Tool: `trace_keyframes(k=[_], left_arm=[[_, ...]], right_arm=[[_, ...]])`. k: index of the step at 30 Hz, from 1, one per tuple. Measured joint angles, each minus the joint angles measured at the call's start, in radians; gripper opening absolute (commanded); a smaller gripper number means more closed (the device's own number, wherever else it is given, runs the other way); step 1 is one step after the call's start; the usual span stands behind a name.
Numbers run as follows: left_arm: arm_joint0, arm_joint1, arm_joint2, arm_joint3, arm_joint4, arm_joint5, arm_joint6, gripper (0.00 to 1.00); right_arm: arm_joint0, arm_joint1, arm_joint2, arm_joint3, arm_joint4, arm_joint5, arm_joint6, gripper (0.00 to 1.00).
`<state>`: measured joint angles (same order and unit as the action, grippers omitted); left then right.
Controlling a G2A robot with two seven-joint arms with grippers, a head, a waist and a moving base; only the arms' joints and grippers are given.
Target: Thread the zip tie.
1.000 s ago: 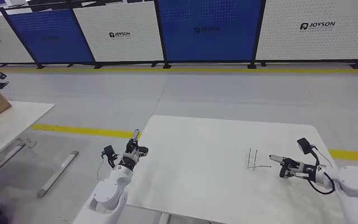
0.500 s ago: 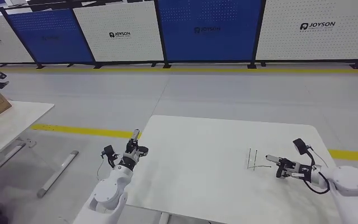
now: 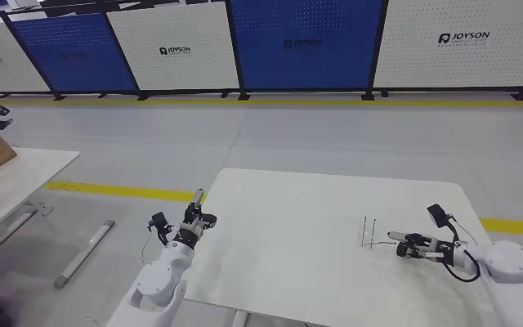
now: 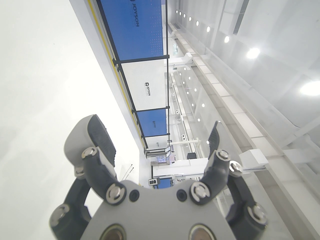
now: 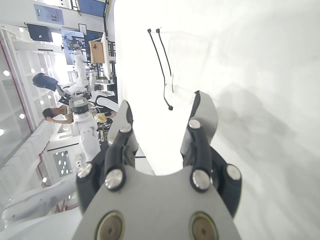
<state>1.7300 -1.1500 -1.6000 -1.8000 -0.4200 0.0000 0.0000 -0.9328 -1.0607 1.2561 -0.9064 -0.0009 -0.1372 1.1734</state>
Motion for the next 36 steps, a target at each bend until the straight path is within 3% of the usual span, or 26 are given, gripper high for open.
trace_keyframes(k=[9,11,16,18,28,36], left_arm=[[0.000,0.000,0.000,0.000,0.000,0.000,0.000,1.00],[0.000,0.000,0.000,0.000,0.000,0.000,0.000,1.00],[0.000,0.000,0.000,0.000,0.000,0.000,0.000,1.00],[0.000,0.000,0.000,0.000,0.000,0.000,0.000,1.00],[0.000,0.000,0.000,0.000,0.000,0.000,0.000,1.00],[0.000,0.000,0.000,0.000,0.000,0.000,0.000,1.00]], right_arm=[[0.016,-0.002,-0.023,0.024,0.008,-0.001,0.008,0.36],[0.022,-0.003,-0.030,0.031,0.008,0.002,0.011,0.26],[0.040,-0.007,-0.049,0.058,0.009,0.002,0.016,0.19],[0.047,-0.008,-0.055,0.069,0.011,0.001,0.017,0.00],[0.052,-0.001,-0.039,0.080,0.053,-0.031,0.043,0.00],[-0.030,0.035,0.095,-0.011,0.221,-0.090,0.089,0.00]])
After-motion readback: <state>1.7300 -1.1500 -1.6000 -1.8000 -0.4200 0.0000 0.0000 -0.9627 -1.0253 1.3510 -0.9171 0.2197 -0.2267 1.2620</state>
